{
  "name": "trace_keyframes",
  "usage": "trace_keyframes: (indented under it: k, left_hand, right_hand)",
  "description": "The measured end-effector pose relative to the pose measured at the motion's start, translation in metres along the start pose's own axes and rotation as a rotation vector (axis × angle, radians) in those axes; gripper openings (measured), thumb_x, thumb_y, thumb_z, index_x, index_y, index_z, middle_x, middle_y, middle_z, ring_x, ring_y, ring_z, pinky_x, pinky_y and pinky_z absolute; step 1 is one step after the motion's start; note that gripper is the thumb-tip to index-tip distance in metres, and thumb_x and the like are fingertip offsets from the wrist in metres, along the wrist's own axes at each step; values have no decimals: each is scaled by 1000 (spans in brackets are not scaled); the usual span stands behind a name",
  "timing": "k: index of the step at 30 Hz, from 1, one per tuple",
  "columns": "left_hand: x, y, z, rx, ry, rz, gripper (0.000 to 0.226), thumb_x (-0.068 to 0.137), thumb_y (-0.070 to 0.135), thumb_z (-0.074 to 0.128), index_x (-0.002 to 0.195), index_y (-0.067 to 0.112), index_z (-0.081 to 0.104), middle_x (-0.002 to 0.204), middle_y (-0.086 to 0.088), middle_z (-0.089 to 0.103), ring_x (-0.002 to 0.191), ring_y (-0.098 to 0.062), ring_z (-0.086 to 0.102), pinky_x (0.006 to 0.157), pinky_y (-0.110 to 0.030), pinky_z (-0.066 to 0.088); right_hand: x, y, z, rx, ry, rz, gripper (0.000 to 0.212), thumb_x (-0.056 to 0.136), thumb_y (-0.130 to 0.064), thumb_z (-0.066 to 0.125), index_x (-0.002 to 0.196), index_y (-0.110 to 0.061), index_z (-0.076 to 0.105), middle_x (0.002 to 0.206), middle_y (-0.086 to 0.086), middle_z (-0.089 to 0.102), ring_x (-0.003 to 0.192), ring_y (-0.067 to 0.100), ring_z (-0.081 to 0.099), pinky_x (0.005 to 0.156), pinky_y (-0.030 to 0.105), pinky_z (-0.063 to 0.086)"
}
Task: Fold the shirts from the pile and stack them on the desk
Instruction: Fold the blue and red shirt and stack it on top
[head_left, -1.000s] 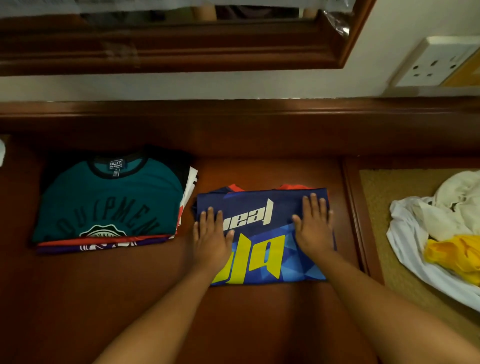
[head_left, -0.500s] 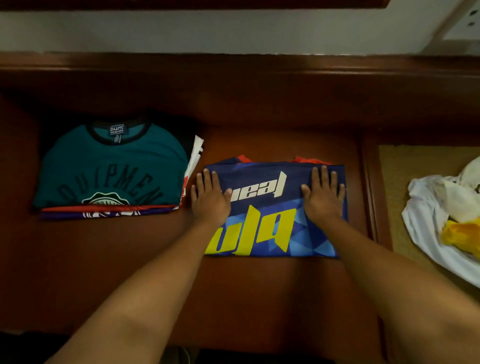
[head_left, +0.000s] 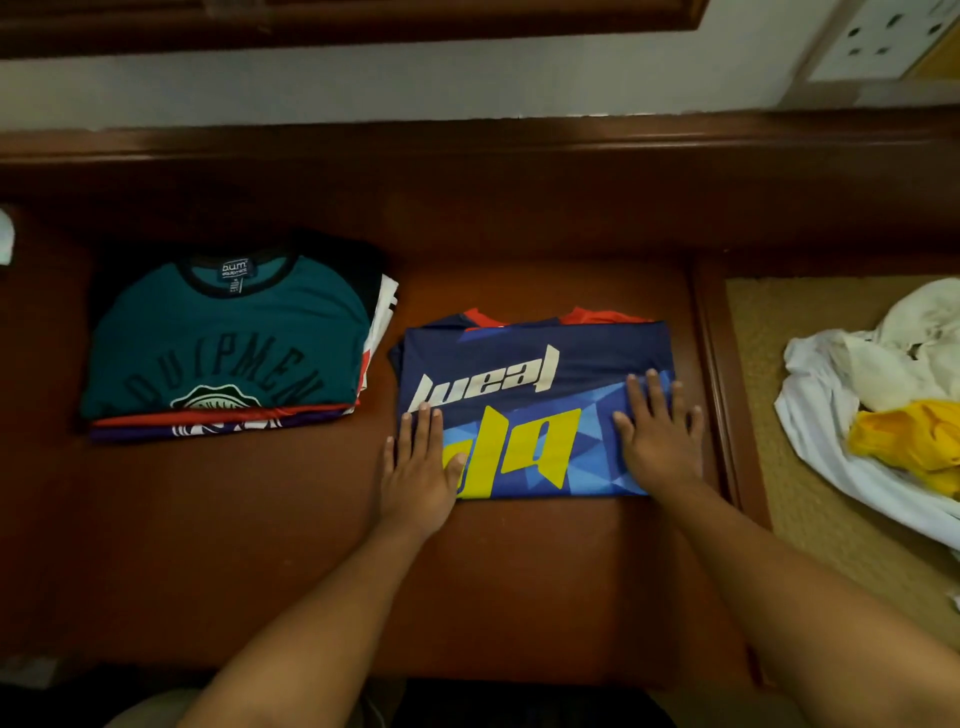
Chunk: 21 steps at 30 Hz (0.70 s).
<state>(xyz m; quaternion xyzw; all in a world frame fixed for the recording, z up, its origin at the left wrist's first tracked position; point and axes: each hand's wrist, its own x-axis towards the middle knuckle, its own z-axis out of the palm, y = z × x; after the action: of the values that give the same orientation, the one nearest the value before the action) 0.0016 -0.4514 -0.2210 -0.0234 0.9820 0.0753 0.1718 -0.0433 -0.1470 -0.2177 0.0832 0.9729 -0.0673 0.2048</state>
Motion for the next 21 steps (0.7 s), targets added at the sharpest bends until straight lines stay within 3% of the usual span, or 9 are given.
trace_keyframes:
  k: [3,5,8,10,12,15,17,19,21]
  left_hand:
    - [-4,12,-6,-3,-1,-35,88,83,63,-11,153,14,3,162,-5,-3,149,-22,-5,119,-42,1]
    - [-3,26,-9,-1,-3,-9,83,83,60,-9,154,16,0,161,-5,-6,148,-22,-8,118,-41,-4]
    - [-9,44,-7,28,-22,112,72,90,56,1,154,23,5,161,-3,-3,149,-23,-5,118,-41,-3]
    - [-16,36,-5,15,-80,128,60,99,51,15,154,28,4,161,-1,-9,148,-21,-8,118,-39,0]
    - [-22,16,-5,-22,-112,69,57,102,45,23,153,31,2,161,1,-12,148,-19,-11,118,-40,1]
    - [-32,-8,-11,-42,-123,-51,58,103,42,27,152,36,-3,161,3,-11,148,-22,-8,118,-45,6]
    - [-37,-11,-15,-67,-107,-126,62,101,35,34,153,34,-1,162,-1,-5,149,-25,-4,118,-46,9]
    - [-42,-5,-19,-89,-78,-161,66,99,27,40,154,28,3,162,-4,-2,148,-26,-2,118,-44,9]
    - [-45,8,-23,-117,-40,-165,69,95,22,44,154,23,9,162,-6,0,148,-26,0,118,-42,9]
  right_hand:
    - [-13,-4,-8,65,15,95,64,101,-49,23,155,-21,3,162,3,-7,148,27,-9,118,49,-1]
    - [-27,-25,-2,84,25,-61,63,102,-49,22,153,-22,-3,159,1,-15,146,24,-17,117,43,-8]
    - [-55,-51,20,84,-38,-350,67,90,-63,-1,147,-30,-14,154,-6,-24,142,16,-24,115,40,-11]
    - [-62,-43,32,80,-88,-360,83,75,-75,-20,146,-30,-17,154,-7,-26,142,14,-25,116,37,-11]
    - [-63,-21,34,86,-81,-288,88,73,-75,-26,146,-28,-18,153,-8,-28,142,13,-26,116,36,-11]
    - [-62,14,29,73,-71,-92,67,97,-60,9,150,-26,-15,156,-5,-25,146,21,-18,118,43,-4]
    - [-62,20,18,201,29,81,71,100,-47,35,154,-16,0,161,10,-1,147,33,7,117,50,15]
    - [-58,15,7,383,148,224,73,93,-41,54,148,-5,22,148,21,31,133,40,35,104,51,37]
    - [-48,6,-3,566,97,299,69,87,-40,64,138,-3,35,133,22,49,119,42,49,94,47,46]
